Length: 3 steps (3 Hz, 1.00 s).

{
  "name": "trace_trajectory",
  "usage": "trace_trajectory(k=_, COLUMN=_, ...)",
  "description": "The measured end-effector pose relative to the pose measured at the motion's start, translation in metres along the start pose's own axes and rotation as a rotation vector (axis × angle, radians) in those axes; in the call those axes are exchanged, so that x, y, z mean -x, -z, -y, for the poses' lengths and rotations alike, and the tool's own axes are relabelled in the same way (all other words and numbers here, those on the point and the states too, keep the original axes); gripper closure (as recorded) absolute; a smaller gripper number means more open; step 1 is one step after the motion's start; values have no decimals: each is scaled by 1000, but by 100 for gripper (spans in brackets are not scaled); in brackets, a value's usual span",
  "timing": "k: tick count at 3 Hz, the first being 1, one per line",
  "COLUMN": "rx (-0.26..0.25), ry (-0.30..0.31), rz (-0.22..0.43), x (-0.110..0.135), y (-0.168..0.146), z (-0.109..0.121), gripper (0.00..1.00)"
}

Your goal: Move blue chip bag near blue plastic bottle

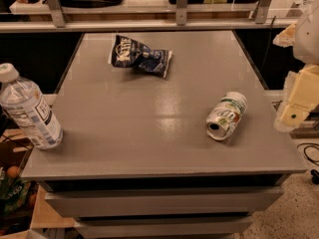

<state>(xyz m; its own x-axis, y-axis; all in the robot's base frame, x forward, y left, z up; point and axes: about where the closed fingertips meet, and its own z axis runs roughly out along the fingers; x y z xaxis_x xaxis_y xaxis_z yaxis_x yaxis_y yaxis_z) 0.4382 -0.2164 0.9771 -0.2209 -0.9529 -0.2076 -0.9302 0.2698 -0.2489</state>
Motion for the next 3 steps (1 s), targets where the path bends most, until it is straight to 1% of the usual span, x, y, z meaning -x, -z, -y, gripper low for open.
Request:
trace_trajectory(k=1, rx=0, ry=0, rz=0, x=0, y=0, z=0, gripper=0)
trace_trajectory(k=2, rx=-12, ry=-18, rz=27, x=3, y=0, z=5, gripper=0)
trace_trajectory(k=3, rx=-14, ry=0, rz=76, x=23, y=-11, z=24, gripper=0)
